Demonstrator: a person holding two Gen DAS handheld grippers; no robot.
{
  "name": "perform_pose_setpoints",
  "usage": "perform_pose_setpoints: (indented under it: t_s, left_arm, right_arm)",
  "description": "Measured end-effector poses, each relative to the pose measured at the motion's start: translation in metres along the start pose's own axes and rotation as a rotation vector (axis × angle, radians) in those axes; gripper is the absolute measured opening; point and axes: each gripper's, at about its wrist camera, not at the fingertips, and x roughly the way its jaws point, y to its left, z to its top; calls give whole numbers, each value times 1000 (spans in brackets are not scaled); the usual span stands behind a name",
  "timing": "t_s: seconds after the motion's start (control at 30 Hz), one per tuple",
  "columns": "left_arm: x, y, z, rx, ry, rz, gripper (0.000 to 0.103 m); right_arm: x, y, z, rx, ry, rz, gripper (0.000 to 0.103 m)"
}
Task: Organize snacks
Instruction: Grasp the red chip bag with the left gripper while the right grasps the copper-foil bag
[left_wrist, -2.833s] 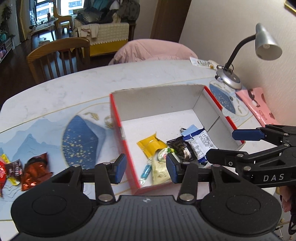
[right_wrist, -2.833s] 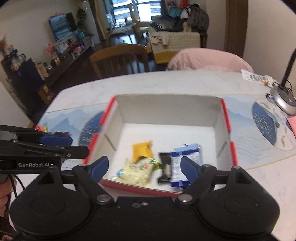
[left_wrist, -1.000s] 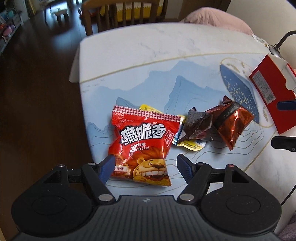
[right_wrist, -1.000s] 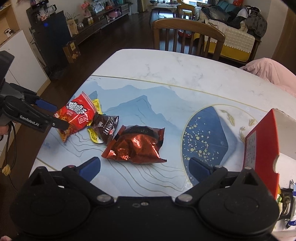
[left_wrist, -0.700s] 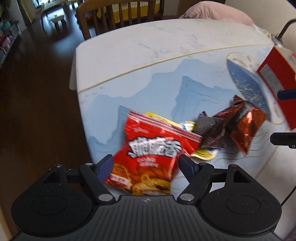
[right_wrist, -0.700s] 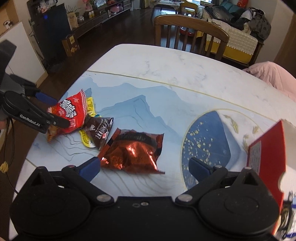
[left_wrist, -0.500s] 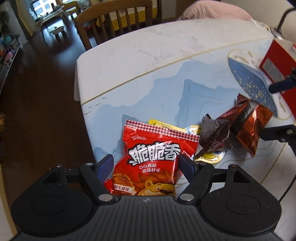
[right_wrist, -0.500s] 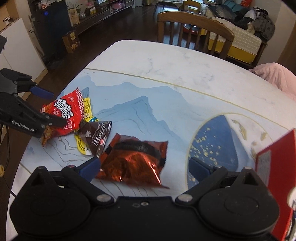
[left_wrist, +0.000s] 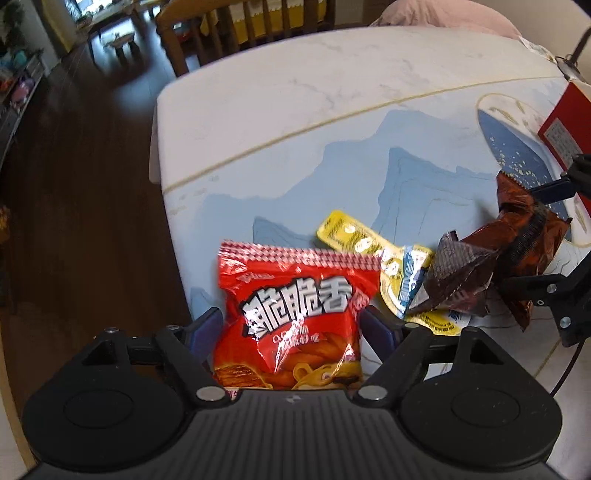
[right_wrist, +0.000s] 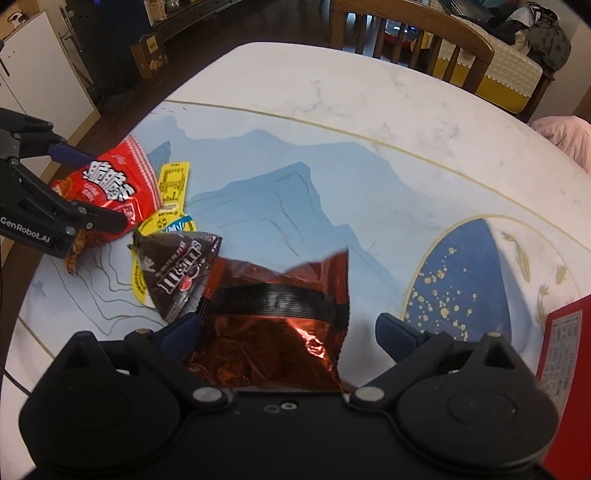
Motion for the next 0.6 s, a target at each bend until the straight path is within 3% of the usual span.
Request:
perform_pose_setpoints:
  t_s: [0.3,0.37,0.6]
  left_arm:
    - [3,-4,-8,-70,-1,13,83]
    - [2,-5,-8,-89,-4,23,82]
    - [-7,-11,-24,-175,-29,26,76]
  right_arm:
    - [-1,4,-11,8,-23,2,80]
    - [-4,4,-12,10,-39,3,67]
    - [-14,0,-22,62,-55,8,52]
